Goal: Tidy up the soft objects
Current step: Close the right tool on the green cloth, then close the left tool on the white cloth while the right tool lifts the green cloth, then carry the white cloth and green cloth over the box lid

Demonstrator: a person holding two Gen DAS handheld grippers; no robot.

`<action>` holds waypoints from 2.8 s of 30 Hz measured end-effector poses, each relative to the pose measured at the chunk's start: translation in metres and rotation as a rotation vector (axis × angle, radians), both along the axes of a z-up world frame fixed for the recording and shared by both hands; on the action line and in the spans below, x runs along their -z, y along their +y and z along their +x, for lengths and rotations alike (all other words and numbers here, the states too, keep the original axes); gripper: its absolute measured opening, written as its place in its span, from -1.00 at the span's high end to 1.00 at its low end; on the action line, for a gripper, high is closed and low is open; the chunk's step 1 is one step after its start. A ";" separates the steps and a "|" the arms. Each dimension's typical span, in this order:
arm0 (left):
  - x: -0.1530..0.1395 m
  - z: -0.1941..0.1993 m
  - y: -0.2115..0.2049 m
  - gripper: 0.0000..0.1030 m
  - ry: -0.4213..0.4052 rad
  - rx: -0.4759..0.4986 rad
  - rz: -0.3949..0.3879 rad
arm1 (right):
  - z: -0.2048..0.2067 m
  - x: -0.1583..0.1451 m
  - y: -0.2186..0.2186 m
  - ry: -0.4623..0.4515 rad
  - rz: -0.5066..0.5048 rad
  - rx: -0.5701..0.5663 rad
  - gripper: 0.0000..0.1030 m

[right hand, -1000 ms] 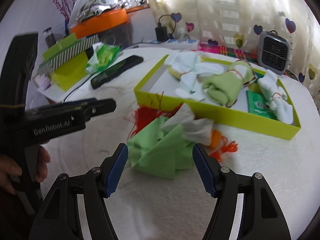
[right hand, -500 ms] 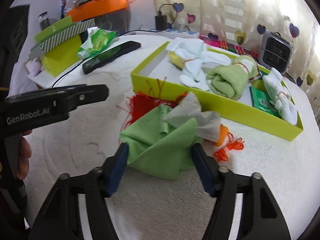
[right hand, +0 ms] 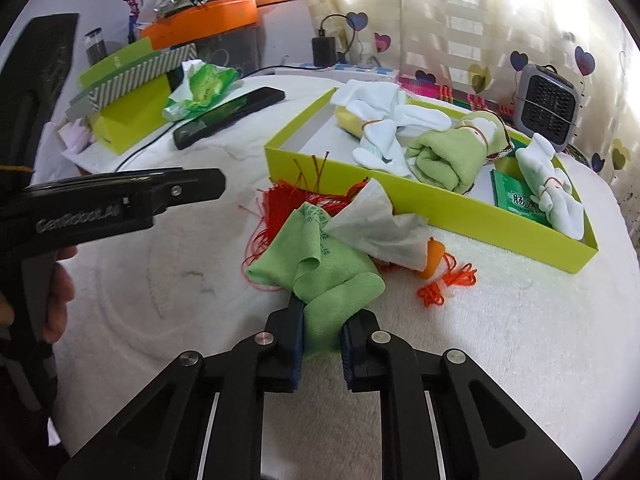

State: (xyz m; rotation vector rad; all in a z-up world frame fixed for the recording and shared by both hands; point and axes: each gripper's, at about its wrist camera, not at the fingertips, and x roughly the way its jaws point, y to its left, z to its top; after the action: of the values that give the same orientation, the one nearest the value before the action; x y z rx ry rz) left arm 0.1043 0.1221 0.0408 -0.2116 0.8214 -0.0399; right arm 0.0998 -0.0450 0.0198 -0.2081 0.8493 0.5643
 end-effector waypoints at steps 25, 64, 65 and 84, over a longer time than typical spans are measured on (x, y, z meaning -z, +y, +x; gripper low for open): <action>-0.006 0.013 -0.049 0.08 0.013 0.171 -0.055 | -0.013 -0.020 -0.102 -0.045 0.131 0.214 0.72; 0.009 0.050 -0.111 0.33 0.041 0.239 0.082 | 0.008 -0.013 -0.128 -0.028 0.184 0.244 0.72; 0.010 0.050 -0.112 0.36 0.041 0.241 0.082 | 0.008 -0.014 -0.129 -0.028 0.183 0.243 0.72; 0.005 0.044 -0.112 0.72 0.006 0.245 0.082 | 0.008 -0.013 -0.128 -0.026 0.185 0.244 0.72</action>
State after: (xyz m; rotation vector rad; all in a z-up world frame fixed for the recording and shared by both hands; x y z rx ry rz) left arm 0.1483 0.0106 0.0355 -0.0328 0.8499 -0.2358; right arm 0.1074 -0.1733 0.0326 0.0567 0.7790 0.4076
